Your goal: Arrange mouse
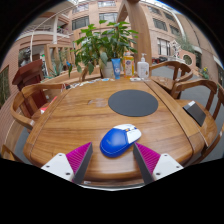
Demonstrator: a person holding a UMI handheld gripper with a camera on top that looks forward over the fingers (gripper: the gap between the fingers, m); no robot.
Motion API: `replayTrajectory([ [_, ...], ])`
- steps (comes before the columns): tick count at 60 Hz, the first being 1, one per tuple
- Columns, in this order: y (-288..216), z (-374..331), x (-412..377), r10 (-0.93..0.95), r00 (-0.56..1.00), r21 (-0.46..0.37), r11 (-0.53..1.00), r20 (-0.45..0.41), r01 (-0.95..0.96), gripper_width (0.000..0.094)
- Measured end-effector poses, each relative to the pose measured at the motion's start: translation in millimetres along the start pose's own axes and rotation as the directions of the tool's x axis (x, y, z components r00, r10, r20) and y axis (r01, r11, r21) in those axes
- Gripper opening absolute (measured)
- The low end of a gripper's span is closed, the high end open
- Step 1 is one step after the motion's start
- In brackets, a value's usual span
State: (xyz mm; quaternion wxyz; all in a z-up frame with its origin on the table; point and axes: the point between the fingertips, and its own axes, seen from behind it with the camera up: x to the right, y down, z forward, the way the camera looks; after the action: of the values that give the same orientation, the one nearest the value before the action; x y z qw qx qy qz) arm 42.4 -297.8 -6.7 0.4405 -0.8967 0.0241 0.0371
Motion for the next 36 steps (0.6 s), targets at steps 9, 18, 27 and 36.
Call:
replayTrajectory([
  [9, -22.5, 28.7, -1.6, 0.008, 1.000, 0.006, 1.000, -0.010, -0.008, 0.0844],
  [18, -32.8, 49.6, -0.4, -0.047, 0.996, 0.010, 0.999, -0.079, 0.048, 0.0717],
  [27, -39.7, 55.0, 5.5, -0.061, 0.990, 0.041, 0.997, -0.129, 0.066, 0.0497],
  [36, -40.5, 53.8, 6.5, -0.040, 0.990, 0.042, 0.998, -0.136, 0.046, 0.0375],
])
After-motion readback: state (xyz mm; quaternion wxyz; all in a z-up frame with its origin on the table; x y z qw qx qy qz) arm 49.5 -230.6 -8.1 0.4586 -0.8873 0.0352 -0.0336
